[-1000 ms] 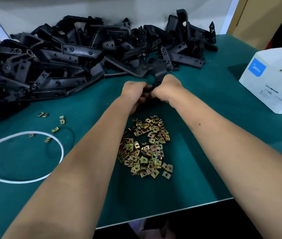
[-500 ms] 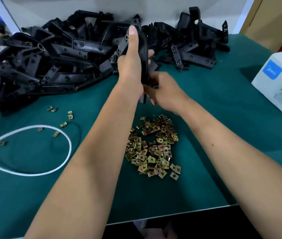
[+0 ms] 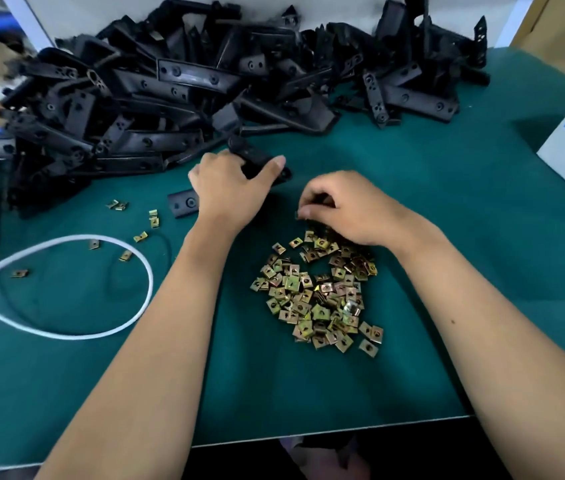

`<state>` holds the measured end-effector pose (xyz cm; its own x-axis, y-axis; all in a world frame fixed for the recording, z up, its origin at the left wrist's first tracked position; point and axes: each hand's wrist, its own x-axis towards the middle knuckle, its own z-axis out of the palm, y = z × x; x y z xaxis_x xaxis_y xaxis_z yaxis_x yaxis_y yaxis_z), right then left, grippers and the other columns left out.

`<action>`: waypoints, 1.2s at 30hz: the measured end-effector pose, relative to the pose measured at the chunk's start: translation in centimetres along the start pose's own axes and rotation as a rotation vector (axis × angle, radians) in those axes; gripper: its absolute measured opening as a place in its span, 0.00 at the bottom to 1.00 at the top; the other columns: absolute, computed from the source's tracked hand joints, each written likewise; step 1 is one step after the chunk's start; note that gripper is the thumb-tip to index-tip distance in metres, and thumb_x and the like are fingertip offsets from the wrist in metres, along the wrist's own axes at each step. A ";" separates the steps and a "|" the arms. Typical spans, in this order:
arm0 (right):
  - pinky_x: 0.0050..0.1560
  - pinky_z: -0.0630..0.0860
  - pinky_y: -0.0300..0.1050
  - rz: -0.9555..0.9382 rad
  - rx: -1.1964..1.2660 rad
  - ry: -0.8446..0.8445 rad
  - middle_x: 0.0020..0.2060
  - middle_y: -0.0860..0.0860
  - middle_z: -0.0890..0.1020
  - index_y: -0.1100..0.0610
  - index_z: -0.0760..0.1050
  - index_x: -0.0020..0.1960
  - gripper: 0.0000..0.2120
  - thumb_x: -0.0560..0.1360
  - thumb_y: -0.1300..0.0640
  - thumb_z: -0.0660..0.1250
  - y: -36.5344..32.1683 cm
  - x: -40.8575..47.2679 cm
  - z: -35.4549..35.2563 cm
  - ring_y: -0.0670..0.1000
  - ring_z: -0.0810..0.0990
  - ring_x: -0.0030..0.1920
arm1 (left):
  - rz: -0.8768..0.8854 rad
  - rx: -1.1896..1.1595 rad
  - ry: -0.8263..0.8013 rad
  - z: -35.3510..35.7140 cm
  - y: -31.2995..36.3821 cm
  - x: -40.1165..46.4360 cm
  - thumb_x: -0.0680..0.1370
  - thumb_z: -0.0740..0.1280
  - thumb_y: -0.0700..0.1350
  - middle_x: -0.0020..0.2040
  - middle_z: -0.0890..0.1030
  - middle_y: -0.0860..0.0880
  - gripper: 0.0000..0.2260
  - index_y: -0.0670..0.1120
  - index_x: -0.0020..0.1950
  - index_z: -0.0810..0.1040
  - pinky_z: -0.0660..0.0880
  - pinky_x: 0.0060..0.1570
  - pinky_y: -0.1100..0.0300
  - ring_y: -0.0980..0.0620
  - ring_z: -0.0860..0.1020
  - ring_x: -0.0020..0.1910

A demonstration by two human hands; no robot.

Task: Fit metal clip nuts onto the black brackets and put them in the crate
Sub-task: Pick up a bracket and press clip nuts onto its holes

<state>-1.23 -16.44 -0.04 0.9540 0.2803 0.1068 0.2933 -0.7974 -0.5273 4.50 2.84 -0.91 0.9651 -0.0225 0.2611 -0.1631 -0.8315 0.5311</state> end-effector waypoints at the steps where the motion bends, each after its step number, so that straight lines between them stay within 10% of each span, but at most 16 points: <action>1: 0.48 0.76 0.43 0.007 0.078 0.071 0.43 0.44 0.85 0.50 0.81 0.48 0.03 0.80 0.55 0.70 0.2 -0.1 0.2 0.43 0.81 0.42 | 0.025 -0.017 0.017 0.2 0.1 -0.1 0.73 0.63 0.72 0.51 0.84 0.44 0.29 0.48 0.50 0.87 0.69 0.64 0.48 0.41 0.76 0.60; 8: 0.39 0.78 0.39 0.125 0.683 0.406 0.39 0.52 0.86 0.55 0.82 0.50 0.09 0.81 0.66 0.66 1.4 0.2 0.9 0.48 0.83 0.37 | 0.224 -0.031 -0.023 0.6 1.3 -1.4 0.71 0.74 0.66 0.41 0.80 0.54 0.18 0.52 0.38 0.79 0.71 0.58 0.48 0.47 0.79 0.50; 23: 0.45 0.81 0.40 0.111 0.699 0.415 0.42 0.48 0.88 0.48 0.87 0.48 0.07 0.75 0.60 0.75 1.8 0.3 0.7 0.48 0.85 0.41 | 0.337 -0.161 -0.108 0.0 1.2 -2.1 0.73 0.70 0.67 0.43 0.80 0.57 0.12 0.61 0.46 0.75 0.72 0.59 0.42 0.51 0.78 0.47; 36: 0.42 0.78 0.37 0.152 0.851 0.489 0.41 0.50 0.88 0.52 0.87 0.48 0.06 0.75 0.61 0.75 1.6 0.5 1.0 0.45 0.84 0.40 | 0.308 -0.164 -0.079 0.8 0.3 -1.4 0.75 0.70 0.66 0.49 0.84 0.53 0.21 0.49 0.54 0.80 0.71 0.62 0.42 0.49 0.80 0.51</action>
<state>-0.33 -16.99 -1.69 0.9547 -0.1973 0.2227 0.2056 -0.1035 -0.9732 3.29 2.18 -1.71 0.8776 -0.3063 0.3689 -0.4730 -0.6789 0.5616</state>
